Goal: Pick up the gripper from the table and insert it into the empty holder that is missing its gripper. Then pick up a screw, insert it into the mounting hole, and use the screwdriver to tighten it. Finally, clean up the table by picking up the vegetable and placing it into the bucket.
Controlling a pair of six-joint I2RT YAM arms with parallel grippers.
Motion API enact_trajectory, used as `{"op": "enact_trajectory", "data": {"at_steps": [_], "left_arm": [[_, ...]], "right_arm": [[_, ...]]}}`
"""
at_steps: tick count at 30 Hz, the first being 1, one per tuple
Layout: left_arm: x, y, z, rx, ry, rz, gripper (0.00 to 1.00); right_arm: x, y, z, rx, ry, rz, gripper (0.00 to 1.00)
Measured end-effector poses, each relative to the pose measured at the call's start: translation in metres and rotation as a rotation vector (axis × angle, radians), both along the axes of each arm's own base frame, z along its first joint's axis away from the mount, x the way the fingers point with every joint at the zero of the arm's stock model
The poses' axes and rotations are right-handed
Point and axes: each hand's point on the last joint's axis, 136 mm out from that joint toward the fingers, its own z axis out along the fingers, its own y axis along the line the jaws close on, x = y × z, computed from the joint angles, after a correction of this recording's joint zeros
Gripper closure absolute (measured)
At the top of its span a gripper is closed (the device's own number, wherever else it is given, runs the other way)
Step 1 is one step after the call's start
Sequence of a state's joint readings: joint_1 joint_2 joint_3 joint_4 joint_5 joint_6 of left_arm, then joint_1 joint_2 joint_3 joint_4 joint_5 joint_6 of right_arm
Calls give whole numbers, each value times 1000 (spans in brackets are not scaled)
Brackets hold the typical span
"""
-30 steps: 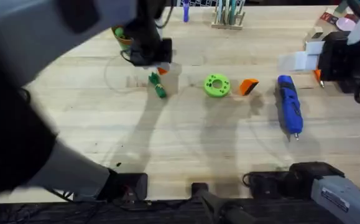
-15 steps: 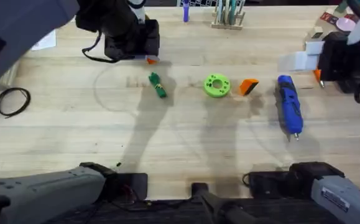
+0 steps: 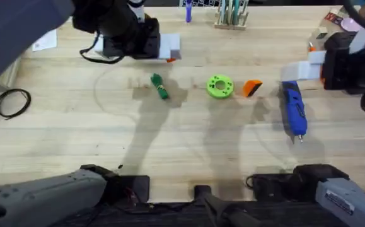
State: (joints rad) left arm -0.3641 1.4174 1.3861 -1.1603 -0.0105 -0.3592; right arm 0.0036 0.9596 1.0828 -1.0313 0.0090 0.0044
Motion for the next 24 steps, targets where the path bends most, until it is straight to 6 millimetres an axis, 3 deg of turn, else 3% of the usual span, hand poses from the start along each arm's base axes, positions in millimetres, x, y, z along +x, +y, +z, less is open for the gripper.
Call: {"op": "enact_trajectory", "data": {"at_steps": [5, 10, 14, 20, 24], "left_arm": [[-11, 8, 35, -24, -118, 9, 15], [-35, 20, 80, -72, -270, 16, 15], [-67, 33, 90, -64, -278, 13, 15], [-82, 52, 111, -38, -387, 51, 15], [-102, 69, 134, -42, -507, 83, 15]], "right_arm": [[-13, 0, -8, 0, 60, 0, 7], [-25, 0, -14, 0, 119, 0, 8], [-36, 0, -19, -1, 165, 0, 7], [-49, 0, -24, -1, 222, 0, 8], [-55, 0, -26, -1, 247, 0, 7]]}}
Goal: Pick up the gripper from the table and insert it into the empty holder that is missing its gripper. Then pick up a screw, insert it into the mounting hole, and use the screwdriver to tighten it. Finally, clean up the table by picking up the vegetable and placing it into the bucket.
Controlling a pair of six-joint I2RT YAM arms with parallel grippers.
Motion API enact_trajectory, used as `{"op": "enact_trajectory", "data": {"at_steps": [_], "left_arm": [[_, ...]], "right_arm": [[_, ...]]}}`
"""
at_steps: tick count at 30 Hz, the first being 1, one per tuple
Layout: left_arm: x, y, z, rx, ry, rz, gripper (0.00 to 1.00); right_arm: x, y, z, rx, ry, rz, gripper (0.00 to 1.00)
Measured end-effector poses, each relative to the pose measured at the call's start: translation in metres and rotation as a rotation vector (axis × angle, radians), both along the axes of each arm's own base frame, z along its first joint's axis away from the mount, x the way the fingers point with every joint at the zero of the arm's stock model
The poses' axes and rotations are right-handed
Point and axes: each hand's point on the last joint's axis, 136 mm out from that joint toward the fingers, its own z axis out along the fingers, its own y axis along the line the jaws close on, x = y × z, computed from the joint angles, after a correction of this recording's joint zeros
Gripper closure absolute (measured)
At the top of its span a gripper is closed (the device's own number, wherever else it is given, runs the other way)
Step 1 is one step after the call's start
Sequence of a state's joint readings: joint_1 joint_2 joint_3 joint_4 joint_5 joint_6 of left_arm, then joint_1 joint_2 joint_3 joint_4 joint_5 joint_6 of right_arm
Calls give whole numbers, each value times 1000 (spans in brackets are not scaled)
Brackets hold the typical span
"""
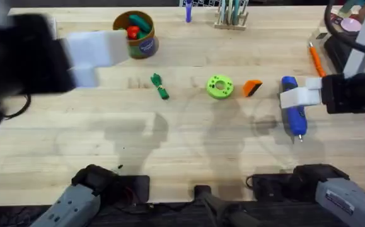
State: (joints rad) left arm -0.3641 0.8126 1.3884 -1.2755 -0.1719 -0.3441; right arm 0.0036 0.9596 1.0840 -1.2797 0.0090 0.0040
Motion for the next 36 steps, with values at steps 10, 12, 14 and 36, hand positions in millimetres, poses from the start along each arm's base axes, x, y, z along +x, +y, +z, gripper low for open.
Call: {"op": "enact_trajectory", "data": {"at_steps": [10, 12, 14, 36], "left_arm": [[15, 27, -32, 6, -239, 143, 15], [29, 27, -47, 5, -282, 158, 15], [39, 28, -58, 4, -328, 159, 15], [6, -70, -152, -201, -545, -595, 14]], "right_arm": [[-2, 0, -1, 0, 6, 0, 8], [-2, 0, -1, 0, 7, 0, 7], [-2, 0, -1, 0, 7, 0, 7], [-2, 0, -1, 0, 7, 0, 8]]}}
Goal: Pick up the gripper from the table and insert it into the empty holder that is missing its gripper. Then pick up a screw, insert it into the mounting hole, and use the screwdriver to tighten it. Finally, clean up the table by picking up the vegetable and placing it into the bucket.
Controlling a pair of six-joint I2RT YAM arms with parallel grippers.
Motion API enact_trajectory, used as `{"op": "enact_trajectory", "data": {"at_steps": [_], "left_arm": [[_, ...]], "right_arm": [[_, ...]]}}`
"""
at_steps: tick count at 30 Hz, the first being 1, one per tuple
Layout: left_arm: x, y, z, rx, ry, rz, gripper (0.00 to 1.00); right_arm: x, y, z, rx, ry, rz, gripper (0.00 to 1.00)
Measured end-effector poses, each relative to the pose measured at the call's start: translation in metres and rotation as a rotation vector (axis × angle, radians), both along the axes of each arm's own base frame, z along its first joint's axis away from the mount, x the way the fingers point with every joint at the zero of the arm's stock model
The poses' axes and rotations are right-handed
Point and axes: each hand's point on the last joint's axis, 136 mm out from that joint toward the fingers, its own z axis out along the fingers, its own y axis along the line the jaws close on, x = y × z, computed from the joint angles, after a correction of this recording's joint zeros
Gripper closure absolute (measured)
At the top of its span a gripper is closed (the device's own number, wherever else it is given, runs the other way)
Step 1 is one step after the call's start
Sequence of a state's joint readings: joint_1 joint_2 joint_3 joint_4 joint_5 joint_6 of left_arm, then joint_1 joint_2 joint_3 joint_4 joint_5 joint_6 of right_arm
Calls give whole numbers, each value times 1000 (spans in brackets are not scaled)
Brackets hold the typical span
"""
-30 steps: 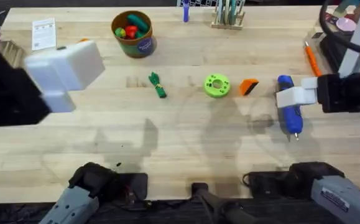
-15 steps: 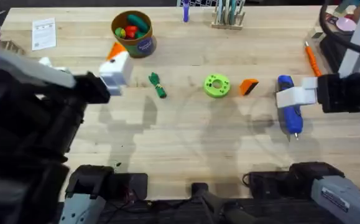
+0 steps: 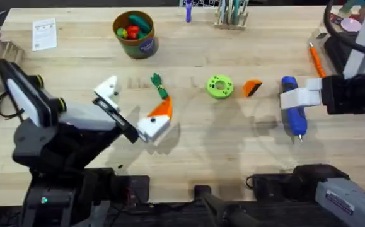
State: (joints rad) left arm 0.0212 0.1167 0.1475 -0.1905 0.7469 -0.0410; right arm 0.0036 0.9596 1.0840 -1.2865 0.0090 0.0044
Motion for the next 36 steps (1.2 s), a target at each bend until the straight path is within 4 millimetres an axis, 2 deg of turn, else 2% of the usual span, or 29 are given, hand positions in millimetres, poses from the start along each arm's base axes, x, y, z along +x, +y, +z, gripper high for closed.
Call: {"op": "enact_trajectory", "data": {"at_steps": [6, 10, 17, 26, 36], "left_arm": [[-24, -20, -6, -35, -26, -161, 15], [-27, -25, -17, -79, 2, -206, 15], [-36, -31, -17, -97, 17, -267, 15], [-53, -40, -18, -5, -103, -393, 13], [-64, -45, -18, 1, -124, -468, 15]], "right_arm": [[0, 0, 0, 0, 0, 0, 7], [0, 0, 0, 0, 0, 0, 7], [0, 0, 0, 0, 0, 0, 8], [0, 0, 0, 0, 0, 0, 8], [0, 0, 0, 0, 0, 0, 8]]}}
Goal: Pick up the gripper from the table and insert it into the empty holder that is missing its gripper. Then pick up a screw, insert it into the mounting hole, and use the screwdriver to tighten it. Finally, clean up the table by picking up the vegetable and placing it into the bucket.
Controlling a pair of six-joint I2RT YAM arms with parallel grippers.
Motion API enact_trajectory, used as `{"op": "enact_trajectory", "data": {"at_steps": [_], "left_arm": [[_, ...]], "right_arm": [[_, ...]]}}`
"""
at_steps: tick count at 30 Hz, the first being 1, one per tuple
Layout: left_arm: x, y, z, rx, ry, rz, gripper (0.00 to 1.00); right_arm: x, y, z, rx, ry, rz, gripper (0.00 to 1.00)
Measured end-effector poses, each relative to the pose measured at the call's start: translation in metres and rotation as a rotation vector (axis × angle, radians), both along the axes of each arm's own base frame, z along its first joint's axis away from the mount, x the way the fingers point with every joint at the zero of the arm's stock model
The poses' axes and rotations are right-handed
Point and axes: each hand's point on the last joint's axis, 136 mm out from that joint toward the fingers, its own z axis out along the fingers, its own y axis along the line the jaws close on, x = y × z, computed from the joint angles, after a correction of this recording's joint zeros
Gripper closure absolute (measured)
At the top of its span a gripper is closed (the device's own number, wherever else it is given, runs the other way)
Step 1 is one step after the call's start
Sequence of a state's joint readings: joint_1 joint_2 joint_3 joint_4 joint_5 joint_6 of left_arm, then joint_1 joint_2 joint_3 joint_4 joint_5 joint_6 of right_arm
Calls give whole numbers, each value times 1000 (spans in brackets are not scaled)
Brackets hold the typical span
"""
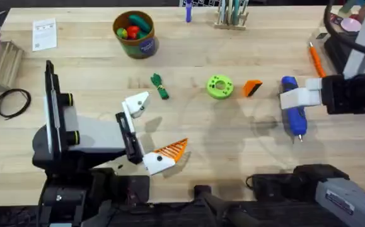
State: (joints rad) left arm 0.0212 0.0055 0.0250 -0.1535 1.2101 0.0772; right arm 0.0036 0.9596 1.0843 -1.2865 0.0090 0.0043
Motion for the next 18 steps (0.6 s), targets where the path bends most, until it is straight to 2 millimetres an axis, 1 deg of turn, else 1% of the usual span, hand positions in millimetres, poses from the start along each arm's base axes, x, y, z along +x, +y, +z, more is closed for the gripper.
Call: {"op": "enact_trajectory", "data": {"at_steps": [18], "left_arm": [[-2, -1, 0, 0, -1, -10, 15]], "right_arm": [[0, 0, 0, 0, 0, 0, 8]]}}
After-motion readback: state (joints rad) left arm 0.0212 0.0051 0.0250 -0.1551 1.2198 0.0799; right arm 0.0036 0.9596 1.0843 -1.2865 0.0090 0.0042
